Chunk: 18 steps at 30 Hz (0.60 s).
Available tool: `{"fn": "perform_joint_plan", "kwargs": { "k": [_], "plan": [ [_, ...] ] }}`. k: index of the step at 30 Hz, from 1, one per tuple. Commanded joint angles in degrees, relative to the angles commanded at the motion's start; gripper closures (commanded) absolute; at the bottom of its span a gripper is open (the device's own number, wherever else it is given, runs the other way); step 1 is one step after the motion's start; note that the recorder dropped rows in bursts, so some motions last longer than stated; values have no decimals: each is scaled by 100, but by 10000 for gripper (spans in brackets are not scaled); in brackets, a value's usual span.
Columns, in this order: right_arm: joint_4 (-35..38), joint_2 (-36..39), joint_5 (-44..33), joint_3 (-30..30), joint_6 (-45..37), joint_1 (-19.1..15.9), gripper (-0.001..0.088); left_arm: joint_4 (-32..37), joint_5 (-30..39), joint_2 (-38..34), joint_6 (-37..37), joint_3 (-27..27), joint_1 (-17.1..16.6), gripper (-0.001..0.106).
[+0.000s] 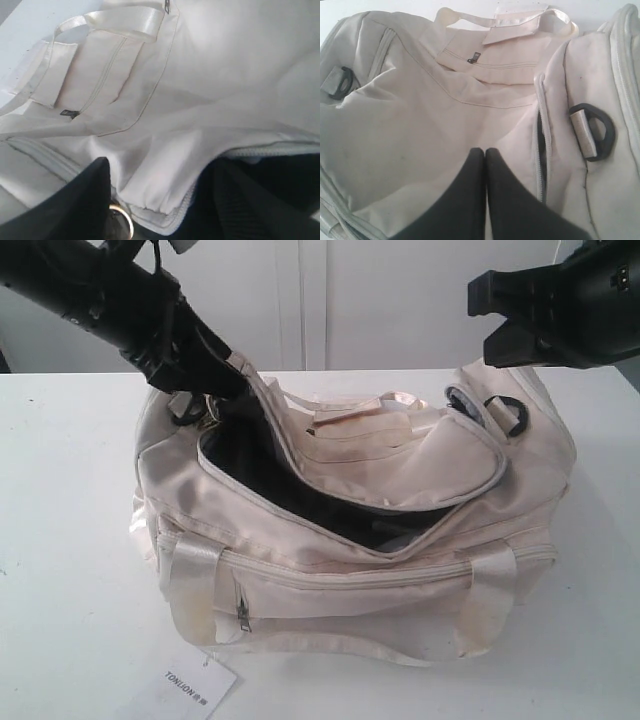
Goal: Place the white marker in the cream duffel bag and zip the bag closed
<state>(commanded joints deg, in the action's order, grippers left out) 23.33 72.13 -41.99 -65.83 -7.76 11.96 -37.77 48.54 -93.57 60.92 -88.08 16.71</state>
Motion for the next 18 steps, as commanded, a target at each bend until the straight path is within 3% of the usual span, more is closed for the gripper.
{"fn": "perform_joint_plan", "kwargs": {
  "k": [12,15,18],
  "plan": [
    [0,0,0,10,0,0,868,266,197,494,-675,0,0,417],
    [0,0,0,10,0,0,868,859,-25,518,-1340,0,0,417],
    [0,0,0,9,-11,0,868,1849,-367,507,-2741,0,0,417]
  ]
}}
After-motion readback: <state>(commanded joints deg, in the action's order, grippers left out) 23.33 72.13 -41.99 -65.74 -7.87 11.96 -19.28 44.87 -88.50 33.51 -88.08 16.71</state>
